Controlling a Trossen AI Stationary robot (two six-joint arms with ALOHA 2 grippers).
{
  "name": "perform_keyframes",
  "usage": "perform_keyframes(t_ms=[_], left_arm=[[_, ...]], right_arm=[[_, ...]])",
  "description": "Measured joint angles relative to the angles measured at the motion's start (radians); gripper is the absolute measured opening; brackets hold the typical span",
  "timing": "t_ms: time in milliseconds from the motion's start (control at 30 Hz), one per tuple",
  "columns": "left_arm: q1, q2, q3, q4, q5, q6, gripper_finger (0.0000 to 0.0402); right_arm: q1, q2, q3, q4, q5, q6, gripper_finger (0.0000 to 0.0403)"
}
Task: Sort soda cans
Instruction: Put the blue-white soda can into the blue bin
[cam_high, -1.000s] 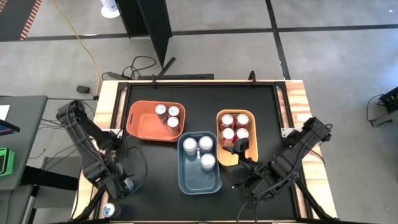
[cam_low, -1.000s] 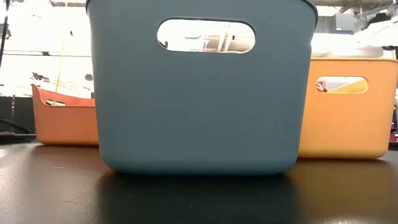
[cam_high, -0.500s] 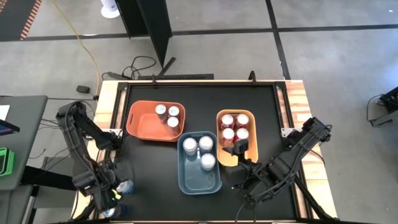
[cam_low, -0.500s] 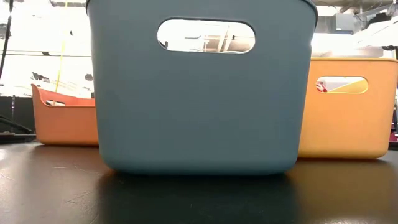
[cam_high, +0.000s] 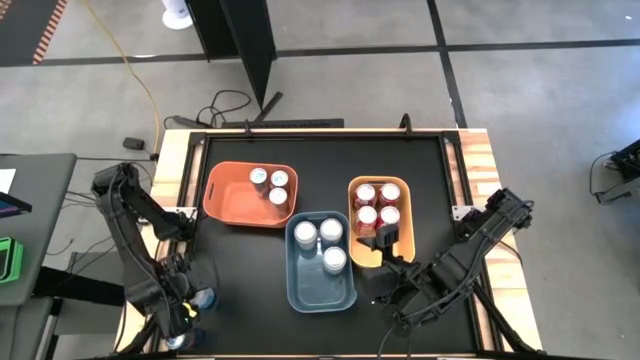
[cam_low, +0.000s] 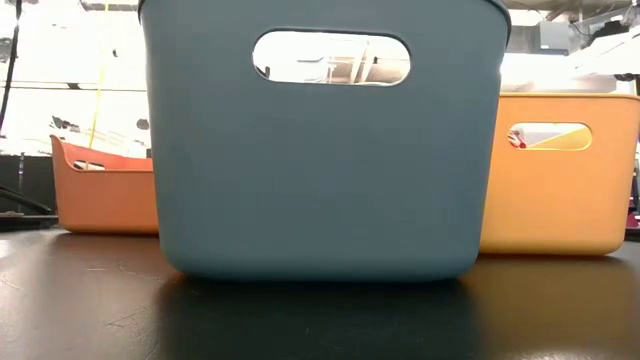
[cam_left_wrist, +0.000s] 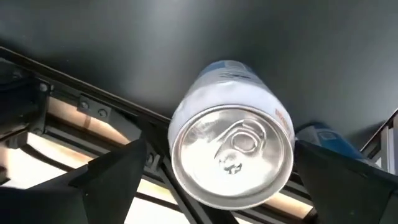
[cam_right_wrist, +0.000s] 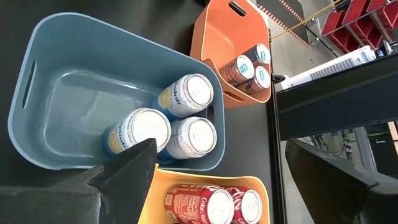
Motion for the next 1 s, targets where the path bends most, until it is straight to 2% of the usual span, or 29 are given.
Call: perform_keyframes(t_ms=[533,667,867,1000], left_arm=[[0.0,0.0,-0.177,0.199,-0.009,-0.002,0.0396],[0.0,0.0,-0.184,0.212,-0.015,-0.002,0.0369],[0.0,-0.001,-0.184,0.233,-0.035,0.005,0.0291],[0.0,-0.001,-0.184,0.252,-0.044,0.017,0.029]], right_arm=[[0.0,0.0,0.0,0.005,0.0,0.003,0.0372],[0.0,0.0,0.0,0.005,0.0,0.002,0.0372],[0.0,0.0,0.0,0.013,0.0,0.002,0.0372],[0.0,0.0,0.0,0.013,0.0,0.002,0.0372]])
